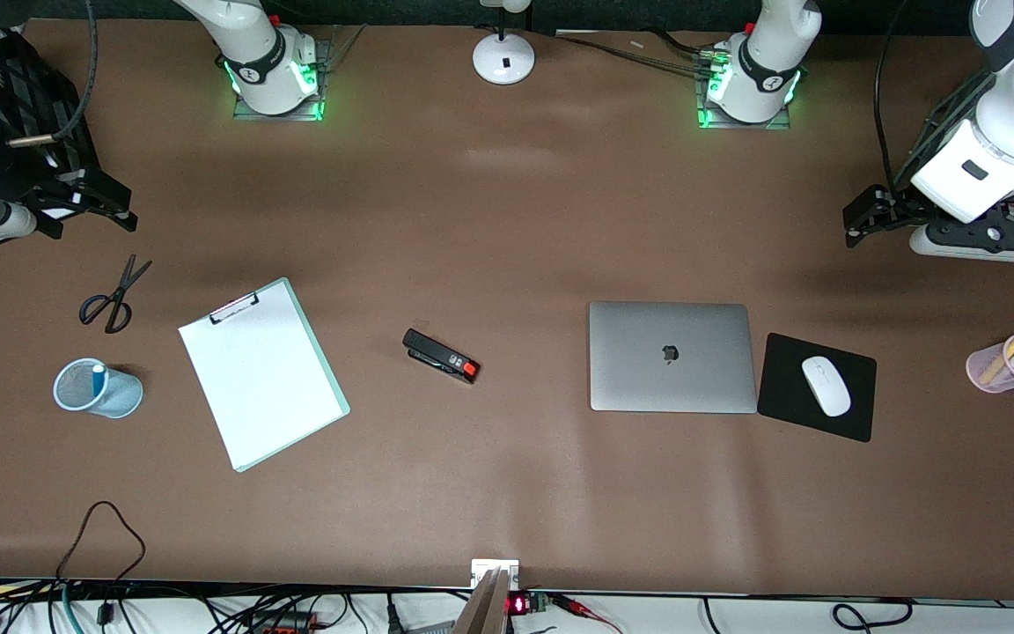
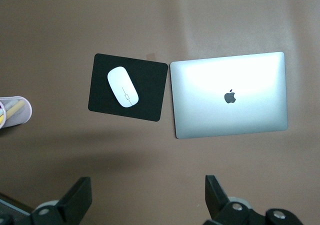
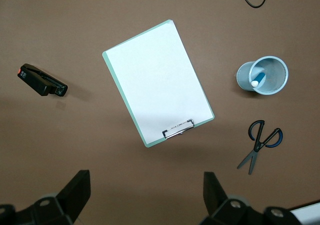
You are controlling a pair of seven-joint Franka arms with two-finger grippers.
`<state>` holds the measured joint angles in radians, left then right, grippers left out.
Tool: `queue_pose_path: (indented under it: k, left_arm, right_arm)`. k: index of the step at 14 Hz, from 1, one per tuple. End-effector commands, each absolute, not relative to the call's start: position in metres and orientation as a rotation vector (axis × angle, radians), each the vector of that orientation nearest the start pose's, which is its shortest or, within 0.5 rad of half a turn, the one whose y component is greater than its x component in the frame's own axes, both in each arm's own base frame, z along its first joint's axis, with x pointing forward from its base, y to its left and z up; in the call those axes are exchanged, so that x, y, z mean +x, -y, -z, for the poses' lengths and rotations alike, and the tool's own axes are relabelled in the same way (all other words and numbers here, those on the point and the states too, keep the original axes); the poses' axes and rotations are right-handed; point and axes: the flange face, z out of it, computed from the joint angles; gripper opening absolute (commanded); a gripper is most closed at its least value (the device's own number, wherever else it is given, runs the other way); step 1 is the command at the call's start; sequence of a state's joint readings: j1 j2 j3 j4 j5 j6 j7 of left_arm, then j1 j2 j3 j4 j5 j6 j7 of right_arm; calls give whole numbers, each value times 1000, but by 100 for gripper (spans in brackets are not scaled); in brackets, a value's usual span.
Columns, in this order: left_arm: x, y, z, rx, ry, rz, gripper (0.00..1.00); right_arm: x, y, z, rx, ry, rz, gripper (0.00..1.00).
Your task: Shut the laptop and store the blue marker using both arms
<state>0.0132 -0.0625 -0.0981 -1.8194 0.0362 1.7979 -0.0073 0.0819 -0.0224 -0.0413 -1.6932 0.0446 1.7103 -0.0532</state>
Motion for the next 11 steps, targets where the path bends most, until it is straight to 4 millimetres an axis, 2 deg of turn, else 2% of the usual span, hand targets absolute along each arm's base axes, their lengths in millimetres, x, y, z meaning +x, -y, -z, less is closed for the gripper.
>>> queue_pose_path:
  k: [1, 3, 11]
  left_arm:
    - [546, 49, -570, -3096, -167, 66, 100]
    - [547, 48, -570, -3096, -165, 64, 100]
    - [545, 49, -569, -3106, -152, 35, 100]
  right_arm:
    - [557, -19, -595, -3086, 104, 30, 100]
    - [555, -11, -597, -3095, 87, 25, 100]
    - [554, -5, -594, -3102, 74, 4, 100]
